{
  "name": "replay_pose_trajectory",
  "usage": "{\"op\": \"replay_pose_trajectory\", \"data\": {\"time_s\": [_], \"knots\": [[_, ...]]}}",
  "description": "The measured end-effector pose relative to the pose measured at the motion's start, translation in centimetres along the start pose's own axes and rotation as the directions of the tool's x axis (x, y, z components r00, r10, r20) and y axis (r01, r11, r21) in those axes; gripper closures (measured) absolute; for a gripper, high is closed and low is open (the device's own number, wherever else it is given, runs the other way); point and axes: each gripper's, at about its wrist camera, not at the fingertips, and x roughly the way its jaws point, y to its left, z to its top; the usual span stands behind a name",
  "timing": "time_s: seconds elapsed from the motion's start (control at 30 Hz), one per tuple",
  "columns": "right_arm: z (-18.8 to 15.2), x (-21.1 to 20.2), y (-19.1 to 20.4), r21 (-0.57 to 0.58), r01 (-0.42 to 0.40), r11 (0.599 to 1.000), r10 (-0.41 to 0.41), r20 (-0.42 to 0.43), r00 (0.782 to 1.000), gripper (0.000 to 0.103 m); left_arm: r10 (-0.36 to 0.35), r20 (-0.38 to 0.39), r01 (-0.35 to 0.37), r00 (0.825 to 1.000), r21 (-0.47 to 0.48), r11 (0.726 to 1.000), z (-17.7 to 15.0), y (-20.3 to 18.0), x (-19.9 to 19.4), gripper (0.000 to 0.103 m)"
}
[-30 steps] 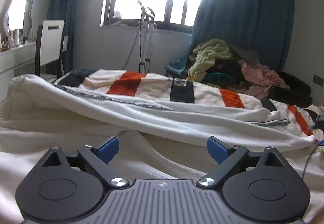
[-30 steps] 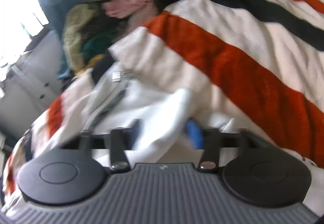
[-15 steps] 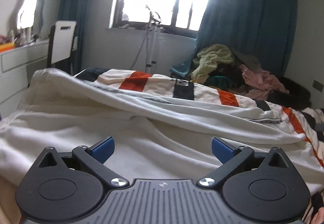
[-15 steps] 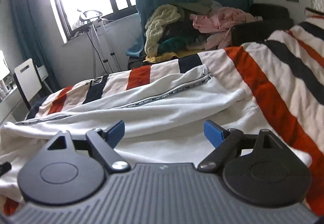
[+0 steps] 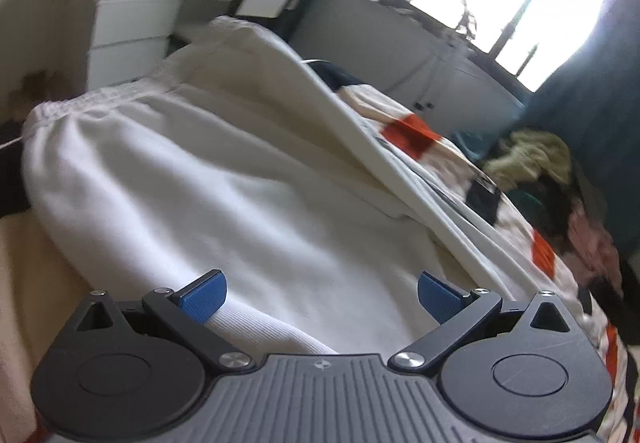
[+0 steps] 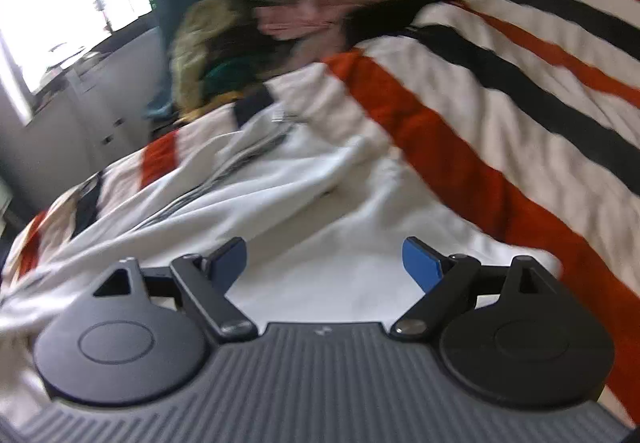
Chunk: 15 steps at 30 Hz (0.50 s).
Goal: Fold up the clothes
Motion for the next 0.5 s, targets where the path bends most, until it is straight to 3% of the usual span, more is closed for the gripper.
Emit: {"op": "replay_pose_trajectory", "data": {"time_s": [0.1,0.23,0.5], "knots": [[0.2,0.7,-2.0,0.108,0.088,0.99,-0.087,-0.014,0.996,0.017,0.009,0.006,-0.009,1.0,-0.021,1.0,0.7,0.8,0.1,0.0],[-0.2,1.6,-4.9,0.261,0.189,0.947,-0.175,-0.074,0.982,0.017,0.011,-0.014,-0.012,1.0,-0.083,0.996,1.0,1.8,0.4,0.0],[-0.9,1.6,-7.4,0.38,0.319,0.868,-0.294,-0.125,0.948,0.017,0.042,-0.002,-0.041,0.999,-0.238,0.97,1.5,4.5,-0.9,0.0]]}}
